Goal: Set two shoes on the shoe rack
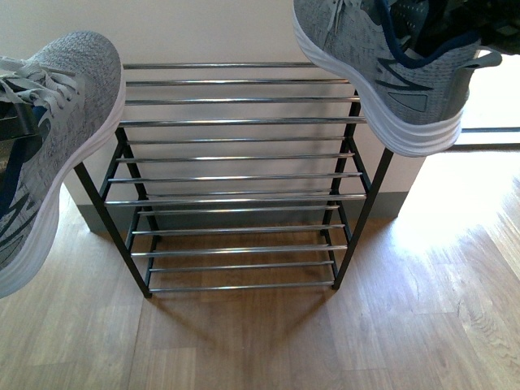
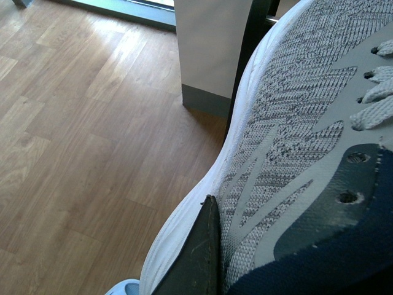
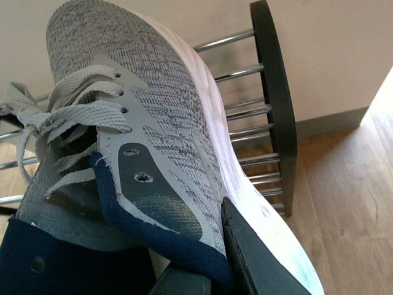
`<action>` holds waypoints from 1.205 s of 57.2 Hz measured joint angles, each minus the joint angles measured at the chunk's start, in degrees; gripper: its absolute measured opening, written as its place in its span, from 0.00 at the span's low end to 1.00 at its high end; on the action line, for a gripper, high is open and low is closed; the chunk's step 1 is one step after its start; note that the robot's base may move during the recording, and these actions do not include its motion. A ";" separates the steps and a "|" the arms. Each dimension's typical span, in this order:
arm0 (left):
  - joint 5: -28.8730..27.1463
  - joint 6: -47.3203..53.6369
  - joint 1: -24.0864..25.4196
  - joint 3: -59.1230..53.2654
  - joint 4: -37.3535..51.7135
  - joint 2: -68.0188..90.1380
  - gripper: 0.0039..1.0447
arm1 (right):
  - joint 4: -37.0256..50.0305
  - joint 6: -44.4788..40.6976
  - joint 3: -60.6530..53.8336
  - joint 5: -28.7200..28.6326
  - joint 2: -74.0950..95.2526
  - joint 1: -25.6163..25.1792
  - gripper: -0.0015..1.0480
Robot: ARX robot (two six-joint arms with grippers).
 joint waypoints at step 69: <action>0.00 0.00 0.00 0.00 0.00 0.00 0.01 | -7.19 8.22 26.93 -0.85 20.76 -2.32 0.54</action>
